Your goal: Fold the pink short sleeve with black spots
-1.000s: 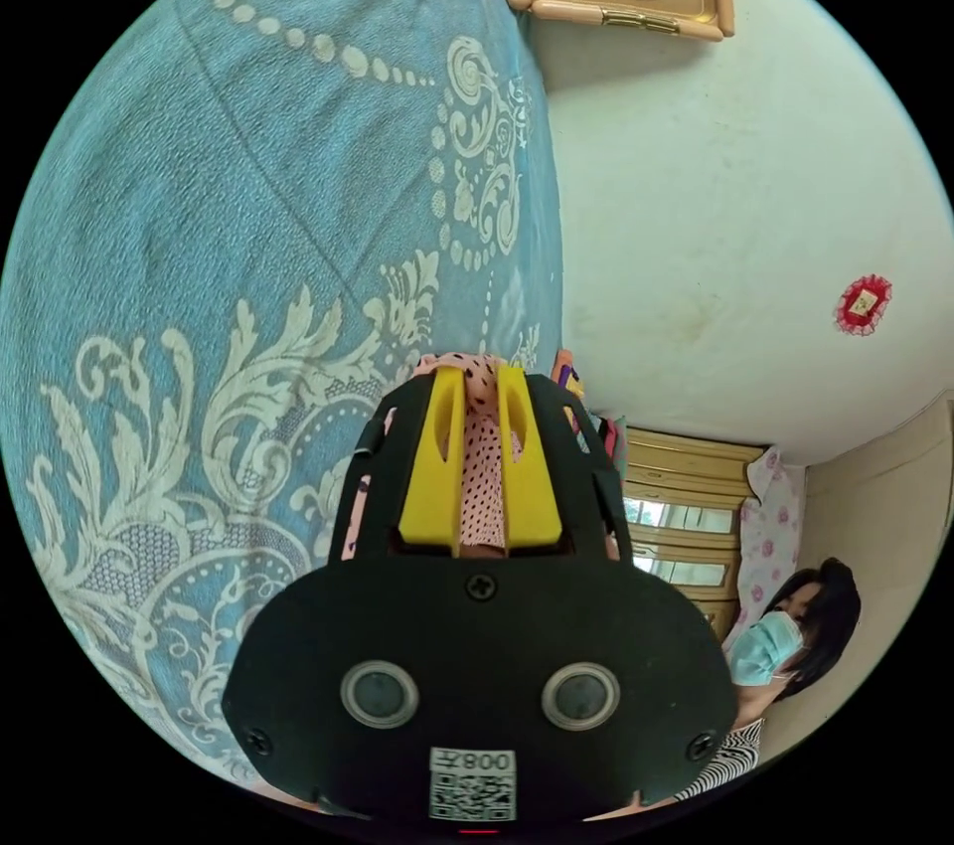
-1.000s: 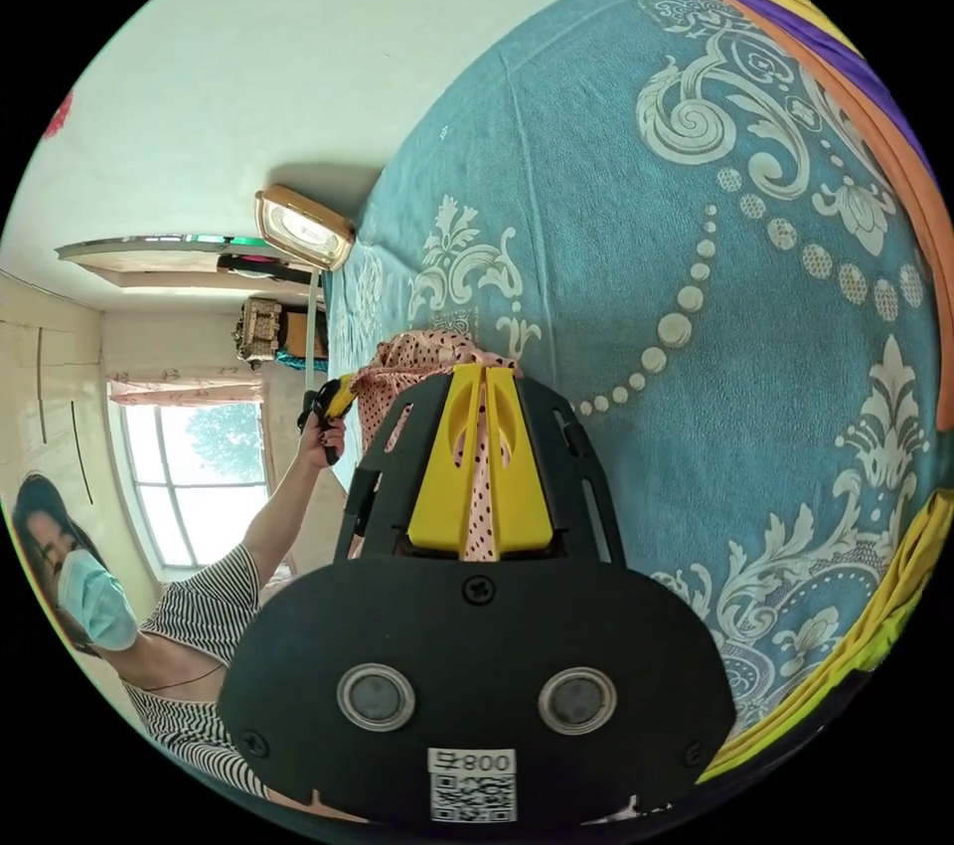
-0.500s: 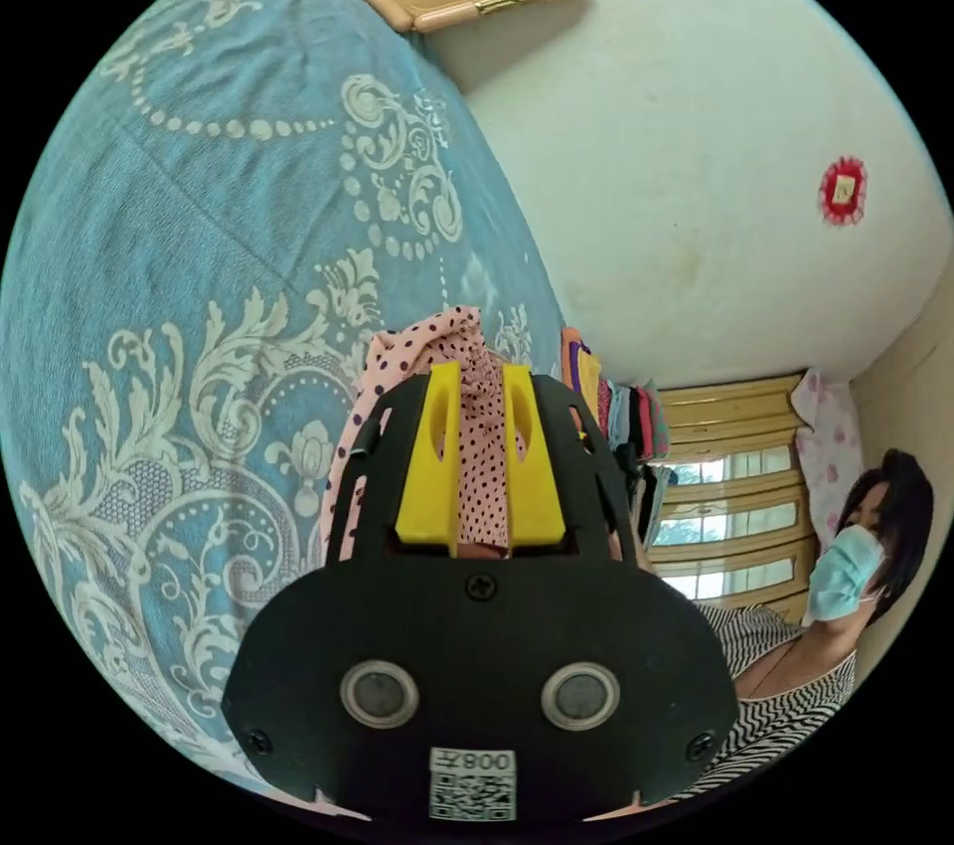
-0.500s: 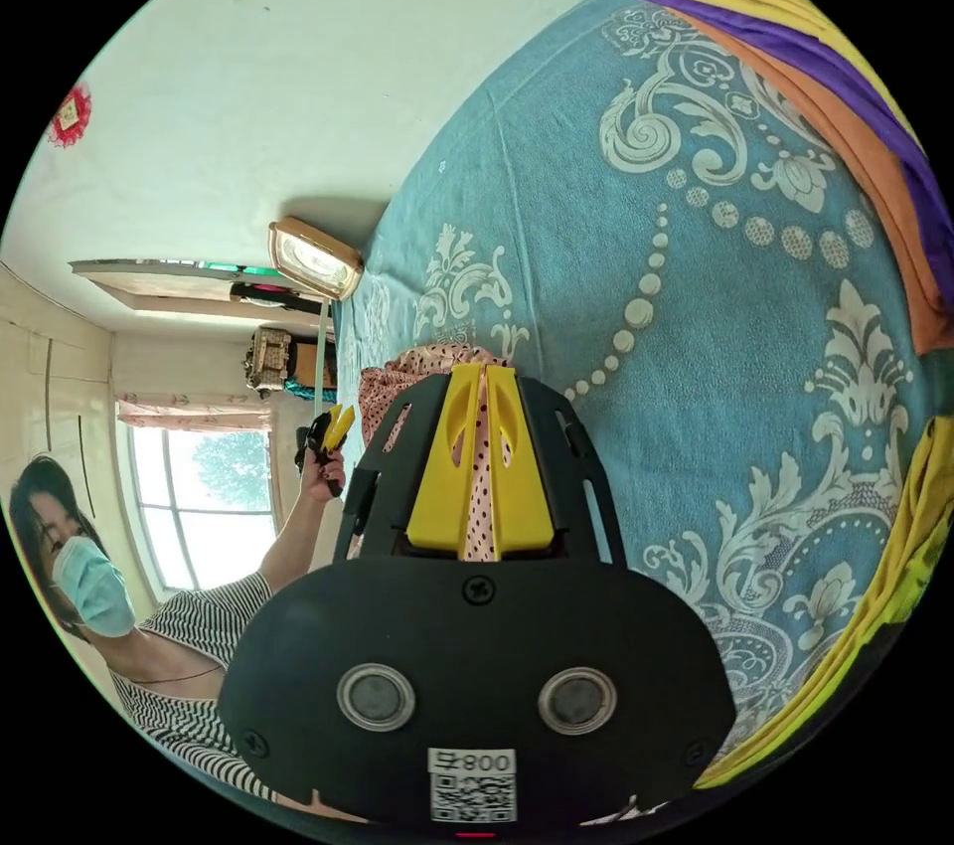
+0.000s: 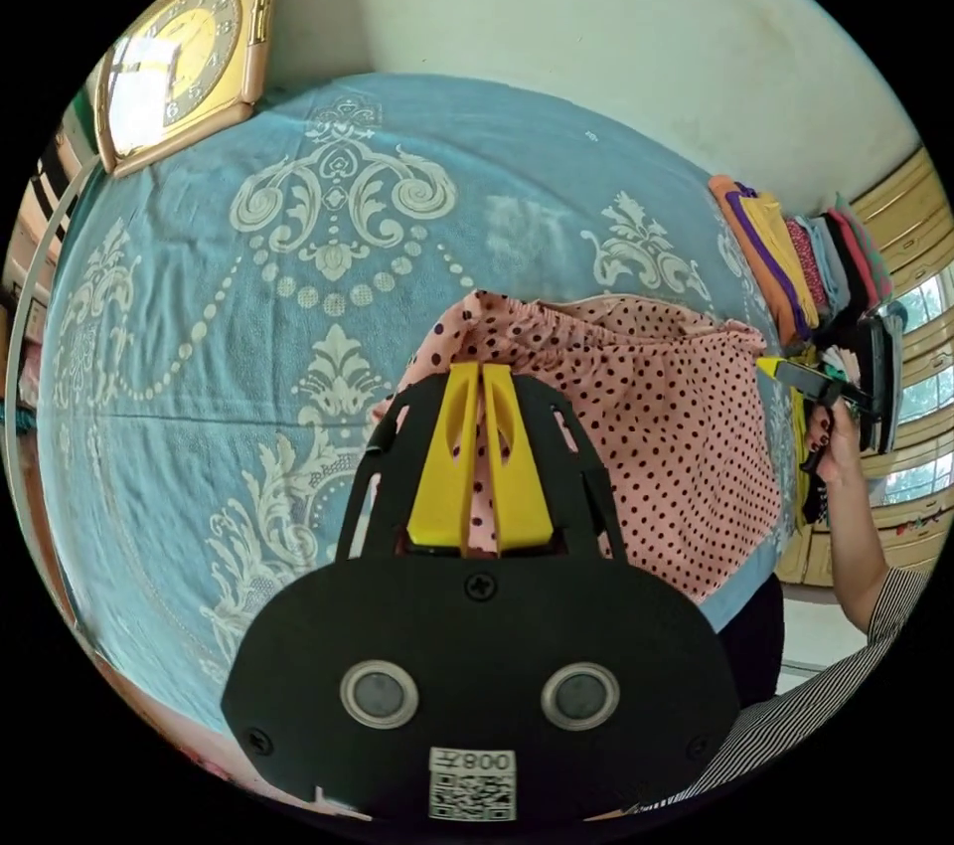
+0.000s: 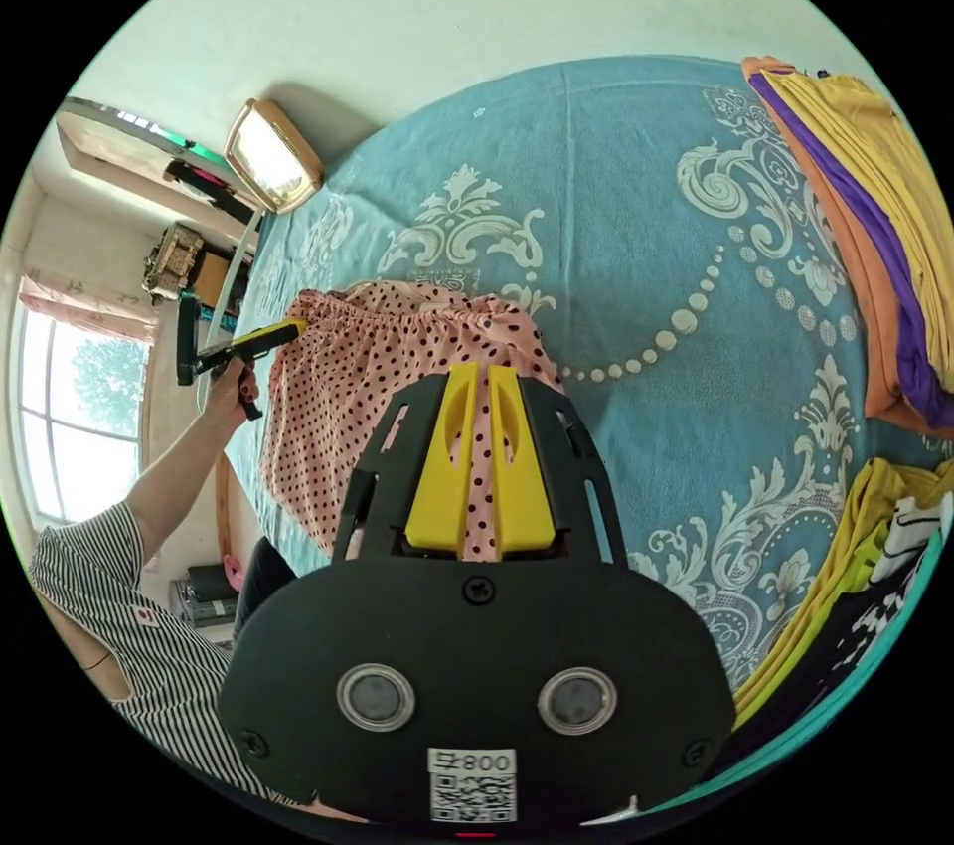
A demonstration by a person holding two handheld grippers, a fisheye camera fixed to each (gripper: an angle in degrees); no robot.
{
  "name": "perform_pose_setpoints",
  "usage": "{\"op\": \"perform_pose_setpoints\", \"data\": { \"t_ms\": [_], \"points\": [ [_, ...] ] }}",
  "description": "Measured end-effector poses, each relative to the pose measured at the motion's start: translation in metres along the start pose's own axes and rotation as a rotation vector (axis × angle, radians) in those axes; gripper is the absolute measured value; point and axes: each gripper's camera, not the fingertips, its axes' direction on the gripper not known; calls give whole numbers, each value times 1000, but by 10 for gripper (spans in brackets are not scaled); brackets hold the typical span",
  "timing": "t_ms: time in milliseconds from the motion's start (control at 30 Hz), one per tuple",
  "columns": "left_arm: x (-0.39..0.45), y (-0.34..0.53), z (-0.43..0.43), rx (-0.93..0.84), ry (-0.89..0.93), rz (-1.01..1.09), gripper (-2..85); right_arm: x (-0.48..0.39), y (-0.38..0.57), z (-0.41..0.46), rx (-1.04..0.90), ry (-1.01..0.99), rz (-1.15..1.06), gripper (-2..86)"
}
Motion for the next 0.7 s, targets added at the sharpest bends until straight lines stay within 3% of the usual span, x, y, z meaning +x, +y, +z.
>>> {"op": "perform_pose_setpoints", "data": {
  "t_ms": [233, 567, 700],
  "points": [
    [5, 0, -11, 104, 111, -18, 4, -32, 13, 14, 43, 81, -75, 5],
    [-15, 6, 31, 44, 60, -129, 6, -46, -5, 58, 10, 256, -104, 1],
    [-19, 12, 35, 28, 23, -128, 7, -33, -15, 64, -4, 208, -57, 1]
  ]
}}
